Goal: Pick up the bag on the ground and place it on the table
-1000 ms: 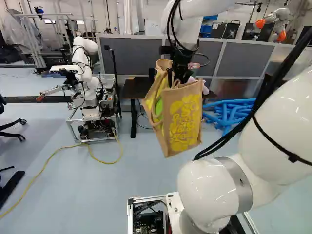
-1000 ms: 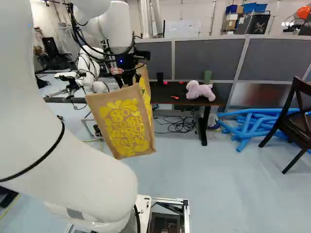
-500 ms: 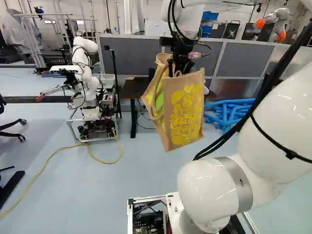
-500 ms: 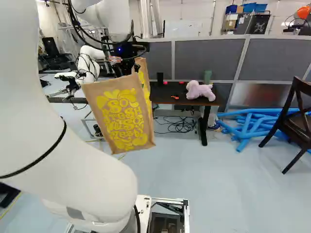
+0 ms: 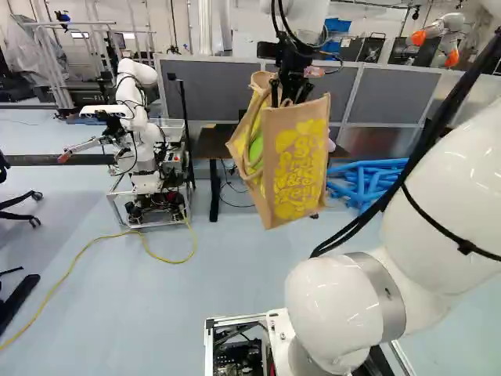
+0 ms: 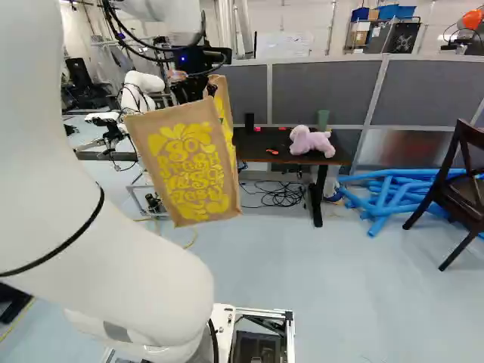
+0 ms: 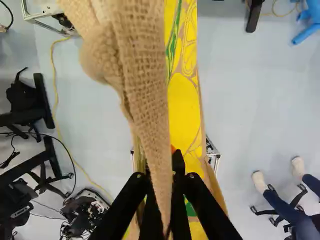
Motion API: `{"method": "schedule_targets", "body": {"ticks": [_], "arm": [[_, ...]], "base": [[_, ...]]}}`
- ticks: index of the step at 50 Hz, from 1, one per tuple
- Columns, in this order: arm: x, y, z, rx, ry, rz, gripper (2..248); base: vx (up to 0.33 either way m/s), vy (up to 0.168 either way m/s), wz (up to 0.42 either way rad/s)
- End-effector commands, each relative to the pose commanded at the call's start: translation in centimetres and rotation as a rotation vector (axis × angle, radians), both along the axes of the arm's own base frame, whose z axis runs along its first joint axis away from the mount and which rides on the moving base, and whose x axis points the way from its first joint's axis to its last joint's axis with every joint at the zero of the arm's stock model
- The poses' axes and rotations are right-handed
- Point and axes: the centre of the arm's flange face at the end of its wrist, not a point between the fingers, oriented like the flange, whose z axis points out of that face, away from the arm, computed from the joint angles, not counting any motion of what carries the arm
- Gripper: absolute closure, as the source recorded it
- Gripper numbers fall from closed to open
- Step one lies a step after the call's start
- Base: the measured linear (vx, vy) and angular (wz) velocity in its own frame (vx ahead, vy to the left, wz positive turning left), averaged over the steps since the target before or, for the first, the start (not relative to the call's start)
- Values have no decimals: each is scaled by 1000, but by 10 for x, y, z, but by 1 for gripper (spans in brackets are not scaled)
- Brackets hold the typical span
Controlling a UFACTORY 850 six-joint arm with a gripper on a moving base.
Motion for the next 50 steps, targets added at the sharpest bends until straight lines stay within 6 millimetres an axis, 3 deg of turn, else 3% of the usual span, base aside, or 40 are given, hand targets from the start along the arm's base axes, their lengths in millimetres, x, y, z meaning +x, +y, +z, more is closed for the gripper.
{"method": "schedule_targets", "body": {"ticks": [16,50], "arm": [[1,0,21,1,-11,2,229],[1,0,23,1,-12,2,229]], "base": [[0,0,0],[0,0,0]]}}
